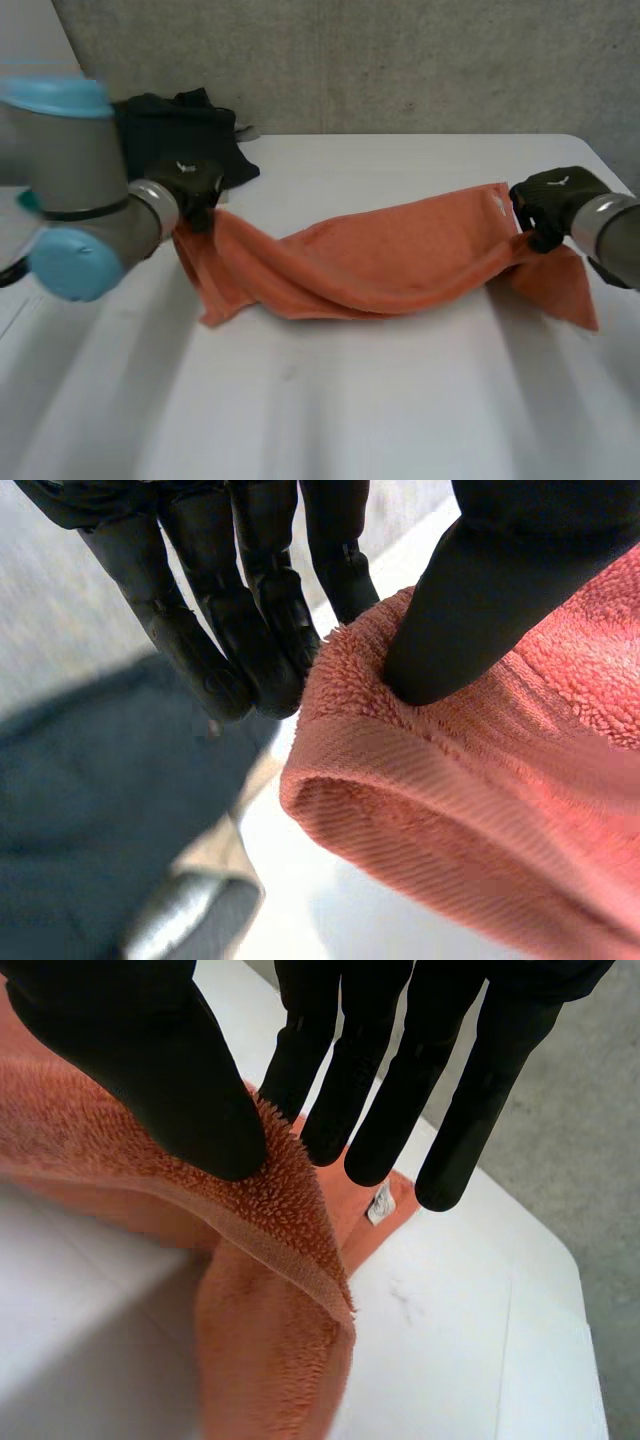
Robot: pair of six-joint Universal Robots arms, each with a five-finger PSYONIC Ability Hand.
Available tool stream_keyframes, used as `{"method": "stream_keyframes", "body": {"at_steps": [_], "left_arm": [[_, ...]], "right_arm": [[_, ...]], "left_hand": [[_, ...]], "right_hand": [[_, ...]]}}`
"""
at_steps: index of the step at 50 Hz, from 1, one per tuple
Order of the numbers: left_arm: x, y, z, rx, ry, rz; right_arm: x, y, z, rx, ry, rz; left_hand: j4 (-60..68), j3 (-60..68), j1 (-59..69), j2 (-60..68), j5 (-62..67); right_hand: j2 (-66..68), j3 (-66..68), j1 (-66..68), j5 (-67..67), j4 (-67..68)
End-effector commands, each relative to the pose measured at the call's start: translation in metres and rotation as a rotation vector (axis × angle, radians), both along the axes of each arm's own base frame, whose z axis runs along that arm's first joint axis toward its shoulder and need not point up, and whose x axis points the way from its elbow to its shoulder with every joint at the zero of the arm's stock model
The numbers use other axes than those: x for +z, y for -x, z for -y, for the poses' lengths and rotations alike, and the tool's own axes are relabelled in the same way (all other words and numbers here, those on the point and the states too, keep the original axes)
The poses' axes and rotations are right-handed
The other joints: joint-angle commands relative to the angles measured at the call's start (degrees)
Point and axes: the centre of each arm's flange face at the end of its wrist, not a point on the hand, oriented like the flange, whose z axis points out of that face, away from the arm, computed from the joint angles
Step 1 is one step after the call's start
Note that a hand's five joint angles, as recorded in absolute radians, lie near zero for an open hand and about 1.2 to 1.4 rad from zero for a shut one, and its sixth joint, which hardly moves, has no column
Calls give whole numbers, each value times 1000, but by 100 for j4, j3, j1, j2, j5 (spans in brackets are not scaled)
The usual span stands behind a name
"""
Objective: Fold the laundry.
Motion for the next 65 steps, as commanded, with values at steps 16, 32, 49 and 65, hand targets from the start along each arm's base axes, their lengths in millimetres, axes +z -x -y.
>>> {"method": "stream_keyframes", "body": {"at_steps": [16, 32, 49, 65], "left_arm": [[-16, 5, 12, -12, -42, -10], [-62, 4, -50, -168, -73, 179], [-83, 7, -47, -180, -152, 214], [42, -17, -61, -88, 74, -62]], "right_arm": [[-45, -33, 2, -81, 28, -55], [-47, -17, -13, -19, -14, -95], [-57, -7, -8, -41, -26, -96], [-2, 13, -14, -47, 31, -195]], "left_hand": [[-4896, -4842, -4476, -4889, -4771], [-2853, -2799, -2433, -2846, -2728], [-2878, -2824, -2458, -2871, -2753], [1160, 1213, 1580, 1166, 1285]], "right_hand": [[1300, 1239, 1610, 1365, 1143], [1300, 1239, 1610, 1365, 1143], [1300, 1239, 1610, 1365, 1143], [1300, 1239, 1610, 1365, 1143]]}}
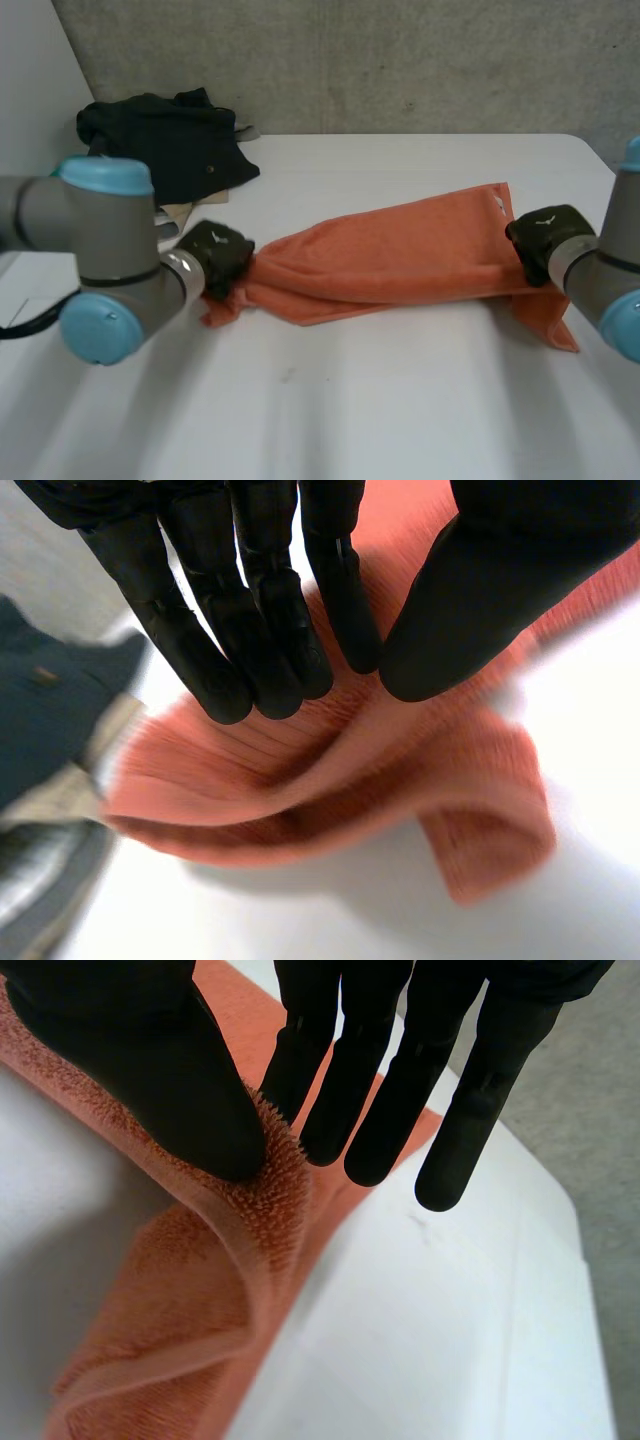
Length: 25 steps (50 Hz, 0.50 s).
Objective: Fold the laundry.
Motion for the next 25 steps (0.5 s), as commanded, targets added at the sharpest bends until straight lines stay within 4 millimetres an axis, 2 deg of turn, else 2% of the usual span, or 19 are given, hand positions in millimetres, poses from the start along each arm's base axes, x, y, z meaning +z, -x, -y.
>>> {"method": "stream_keyframes", "body": {"at_steps": [1, 3, 5, 8, 12, 13, 15, 16, 17, 20, 21, 25], "left_arm": [[115, -33, -17, 95, 177, -276], [140, -43, -22, 109, 224, -345], [156, -51, -22, 108, 235, -412], [150, -50, -19, 93, 189, -436], [113, -45, -7, 93, 64, -395], [95, -43, -4, 93, 5, -371], [78, -42, -4, 96, -55, -342], [69, -40, -5, 95, -83, -328], [52, -39, -8, 85, -142, -297], [32, -33, -18, 35, -194, -255], [24, -25, -28, -22, -200, -222], [2, -11, -46, -109, -206, -133]], "right_arm": [[51, 15, -7, 15, 64, -99], [64, 17, -9, 17, 87, -108], [75, 16, -12, 28, 102, -111], [77, 13, -17, 55, 79, -110], [64, 3, -26, 105, 4, -113], [55, 1, -27, 111, -28, -119], [45, 0, -28, 116, -57, -125], [42, 0, -28, 114, -69, -127], [33, 0, -28, 111, -88, -126], [25, 1, -24, 100, -90, -114], [20, 0, -23, 95, -90, -106], [9, 0, -20, 87, -94, -94]], "left_hand": [[1160, 1218, 2781, 1175, 1200], [1160, 1218, 2781, 1175, 1200], [1160, 1218, 2781, 1175, 1200], [1160, 1218, 2781, 1175, 1200], [1160, 1218, 2781, 1175, 1200], [1160, 1218, 2781, 1175, 1200], [1029, 1087, 2650, 1043, 1069], [461, 520, 2082, 476, 501], [-727, -668, 894, -712, -687], [-2869, -2810, -1248, -2854, -2829], [-3425, -3366, -1804, -3410, -3385], [-4052, -3993, -2431, -4037, -4012]], "right_hand": [[1300, 1239, 1610, 1365, 1142], [1300, 1239, 1610, 1365, 1142], [1300, 1239, 1610, 1365, 1142], [1300, 1239, 1610, 1365, 1142], [1300, 1239, 1610, 1365, 1142], [1300, 1239, 1610, 1365, 1142], [1300, 1239, 1610, 1365, 1142], [1300, 1239, 1610, 1365, 1142], [1300, 1239, 1610, 1365, 1142], [1300, 1239, 1610, 1365, 1142], [1300, 1239, 1610, 1365, 1142], [1300, 1239, 1610, 1365, 1142]]}}
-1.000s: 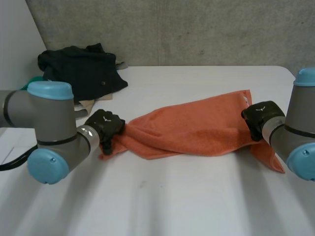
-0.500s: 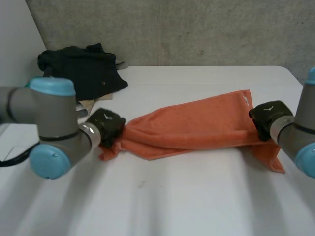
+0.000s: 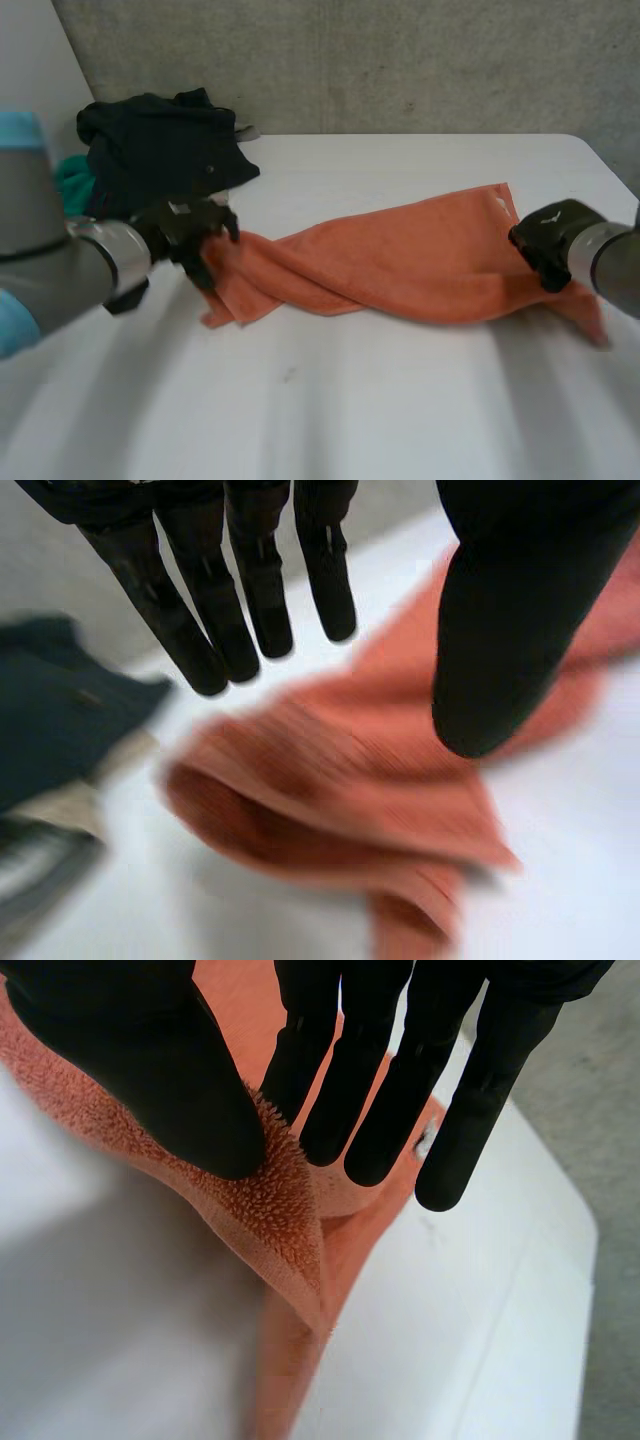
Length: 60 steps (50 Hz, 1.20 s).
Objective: Fold the laundry.
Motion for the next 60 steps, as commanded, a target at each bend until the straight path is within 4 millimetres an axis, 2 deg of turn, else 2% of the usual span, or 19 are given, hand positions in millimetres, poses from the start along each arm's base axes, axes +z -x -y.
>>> {"method": "stream_keyframes", "body": {"at_steps": [1, 4, 9, 15, 22, 32, 44, 48, 49, 53, 57, 60], "left_arm": [[-47, 24, -32, -174, -29, 149], [-63, 26, -27, -154, -4, 216], [-71, 28, -11, -94, 52, 255], [-83, 36, -6, -121, 67, 290], [-85, 38, 0, -125, 123, 322], [-90, 46, 8, -138, 223, 360], [-95, 51, 21, -142, 264, 388], [-95, 51, 26, -140, 277, 397], [-95, 51, 27, -140, 280, 400], [-86, 48, 31, -124, 301, 414], [-60, 41, 18, -110, 288, 401], [-22, 30, 3, -97, 297, 330]], "right_arm": [[-24, 0, 6, -22, -11, 22], [-30, -1, 6, -23, -18, 23], [-35, -4, 6, -15, -16, 20], [-37, -6, 5, -14, -12, 17], [-41, -10, 1, 4, -8, 13], [-46, -14, -5, 22, -14, 4], [-47, -11, -3, 10, -15, 3], [-46, -8, -2, 1, -13, 9], [-46, -8, -2, 1, -16, 6], [-41, -6, -1, -1, -7, 4], [-24, -2, -6, 18, -3, -34], [-5, 6, -15, 54, -25, -110]], "left_hand": [[-563, -606, -373, -592, -557], [-546, -590, -357, -575, -540], [-328, -371, -138, -357, -322], [580, 536, 769, 551, 586], [581, 537, 770, 552, 587], [1791, 1748, 1981, 1762, 1797], [2447, 2404, 2637, 2418, 2453], [3958, 3914, 4147, 3928, 3963], [4676, 4633, 4866, 4647, 4682], [4683, 4640, 4873, 4654, 4689], [4683, 4640, 4873, 4654, 4689], [4683, 4640, 4873, 4654, 4689]], "right_hand": [[1300, 1239, 1610, 1365, 1142], [1300, 1239, 1610, 1365, 1142], [1300, 1239, 1610, 1365, 1142], [1300, 1239, 1610, 1365, 1142], [1300, 1239, 1610, 1365, 1142], [1300, 1239, 1610, 1365, 1142], [1300, 1239, 1610, 1365, 1142], [1300, 1239, 1610, 1365, 1142], [1300, 1239, 1610, 1365, 1142], [1300, 1239, 1610, 1365, 1142], [1300, 1239, 1610, 1365, 1142], [1300, 1239, 1610, 1365, 1142]]}}
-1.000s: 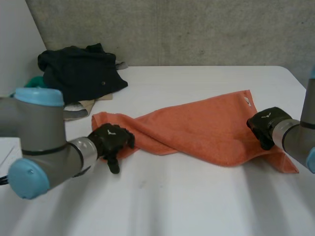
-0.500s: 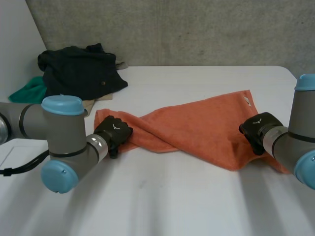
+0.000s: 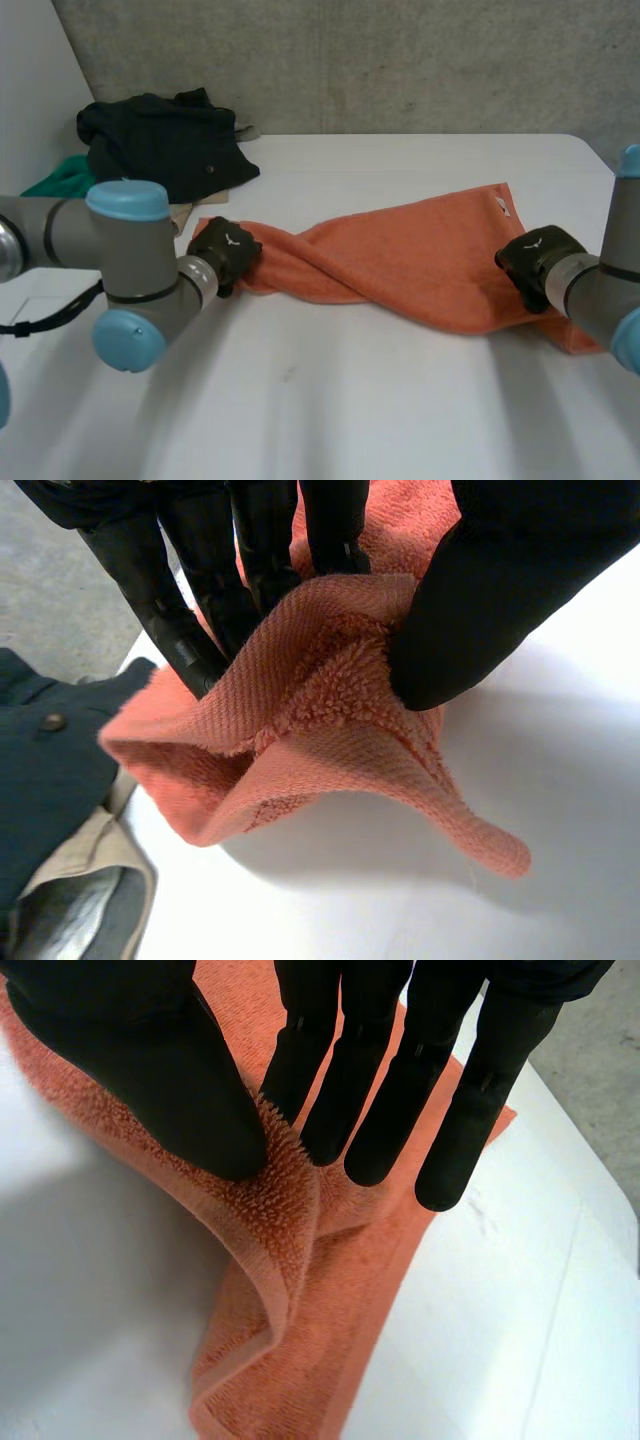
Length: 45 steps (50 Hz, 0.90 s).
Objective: Fold the laundry.
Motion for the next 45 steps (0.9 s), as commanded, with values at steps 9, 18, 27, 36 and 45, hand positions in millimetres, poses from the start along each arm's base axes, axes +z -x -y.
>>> {"method": "stream_keyframes", "body": {"at_steps": [9, 18, 27, 36, 45], "left_arm": [[90, -55, -59, 61, -249, -122], [62, -63, -6, 131, -371, -89], [105, -35, 51, 148, -234, -267], [277, -39, 64, 112, 359, -795], [274, -40, 74, 59, 557, -885]], "right_arm": [[42, 25, -56, 298, -271, -374], [11, 13, -27, 278, -195, -445], [41, -17, 46, 134, 202, -328], [209, -5, 83, -204, 937, 322], [189, -10, 75, -107, 864, 319]], "left_hand": [[1211, 1305, 1664, 1194, 1345], [1211, 1305, 1664, 1194, 1345], [1211, 1305, 1664, 1194, 1345], [1211, 1305, 1664, 1194, 1345], [1211, 1305, 1664, 1194, 1345]], "right_hand": [[1300, 1239, 1610, 1369, 1142], [1300, 1239, 1610, 1369, 1142], [1300, 1239, 1610, 1369, 1142], [1300, 1239, 1610, 1369, 1142], [1300, 1239, 1610, 1369, 1142]]}}
